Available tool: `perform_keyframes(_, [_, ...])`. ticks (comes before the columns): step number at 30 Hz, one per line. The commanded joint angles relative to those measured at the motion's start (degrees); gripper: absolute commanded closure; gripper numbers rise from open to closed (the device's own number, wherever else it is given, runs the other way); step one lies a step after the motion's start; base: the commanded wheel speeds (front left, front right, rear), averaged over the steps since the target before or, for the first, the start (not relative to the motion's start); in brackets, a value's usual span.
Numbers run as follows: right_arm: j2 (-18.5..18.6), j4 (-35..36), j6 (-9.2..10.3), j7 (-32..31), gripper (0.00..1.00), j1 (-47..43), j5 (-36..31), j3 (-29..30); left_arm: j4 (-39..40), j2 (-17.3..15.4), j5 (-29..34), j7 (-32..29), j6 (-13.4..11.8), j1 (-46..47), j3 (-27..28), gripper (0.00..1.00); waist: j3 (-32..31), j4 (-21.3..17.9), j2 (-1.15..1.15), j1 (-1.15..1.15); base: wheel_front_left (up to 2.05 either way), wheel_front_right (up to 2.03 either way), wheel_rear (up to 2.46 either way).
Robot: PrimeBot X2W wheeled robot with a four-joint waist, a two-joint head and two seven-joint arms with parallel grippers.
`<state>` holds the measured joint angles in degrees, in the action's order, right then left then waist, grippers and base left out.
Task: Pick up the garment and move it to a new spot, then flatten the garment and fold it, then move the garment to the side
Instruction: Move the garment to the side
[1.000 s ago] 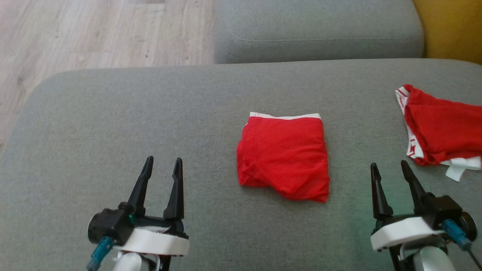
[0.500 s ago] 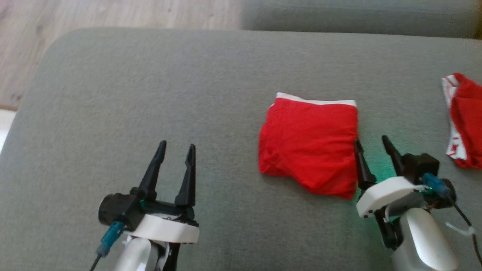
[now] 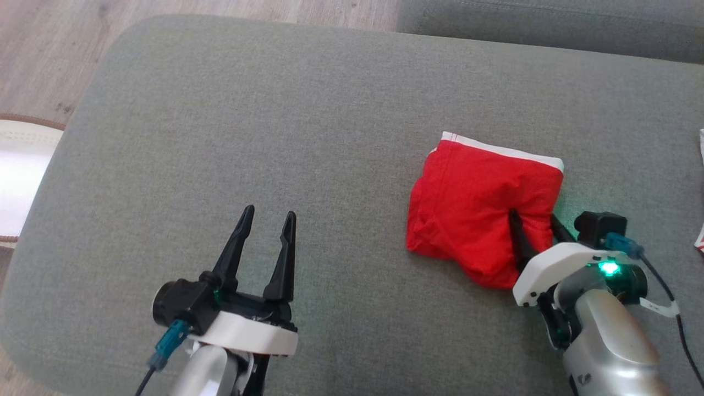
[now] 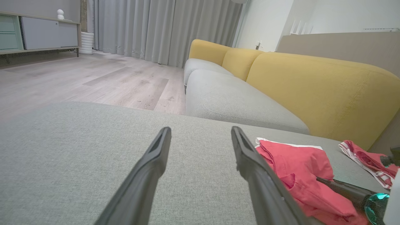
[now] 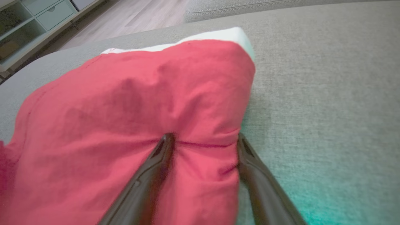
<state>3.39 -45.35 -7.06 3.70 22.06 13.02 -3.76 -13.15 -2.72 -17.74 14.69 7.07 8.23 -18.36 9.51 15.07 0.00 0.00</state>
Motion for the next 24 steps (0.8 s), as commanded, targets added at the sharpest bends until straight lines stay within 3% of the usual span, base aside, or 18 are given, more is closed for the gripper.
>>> perform_keyframes(1, [-0.5, -0.8, -0.43, -0.1, 1.00, 0.4, -0.9, -2.6, 1.4, -0.2, -0.2, 0.3, 0.1, 1.8, 1.8, 0.00, -0.2, 0.0, 0.00, 0.00, 0.00, 0.00, 0.00])
perform_keyframes(8, [-0.5, -3.0, -0.43, 3.4, 1.00, 1.7, -4.8, -3.9, 1.3, -0.2, 0.4, 0.3, 0.2, 1.2, 2.1, 0.00, -1.9, -1.8, 0.00, 0.00, 0.00, 0.00, 0.00])
perform_keyframes(13, [0.0, -3.0, -0.43, 6.4, 1.00, 2.9, -11.1, -7.0, 1.6, -0.2, 0.9, 0.3, 0.2, 0.6, 1.6, 0.00, -4.0, -5.2, 0.00, 0.00, 0.00, 0.00, 0.00])
perform_keyframes(18, [5.4, -1.6, -0.43, 7.7, 1.00, 4.5, -14.8, -12.0, 1.6, -0.2, 0.9, 0.3, 0.3, -0.2, 0.3, 0.00, -5.1, -9.0, 0.00, 0.00, 0.00, 0.00, 0.00])
perform_keyframes(24, [15.7, 1.5, -0.43, 6.4, 1.00, 8.3, -14.4, -19.4, 2.2, -0.2, 0.8, 0.3, 0.0, -0.3, 0.8, 0.00, -4.5, -12.4, 0.00, 0.00, 0.00, 0.00, 0.00])
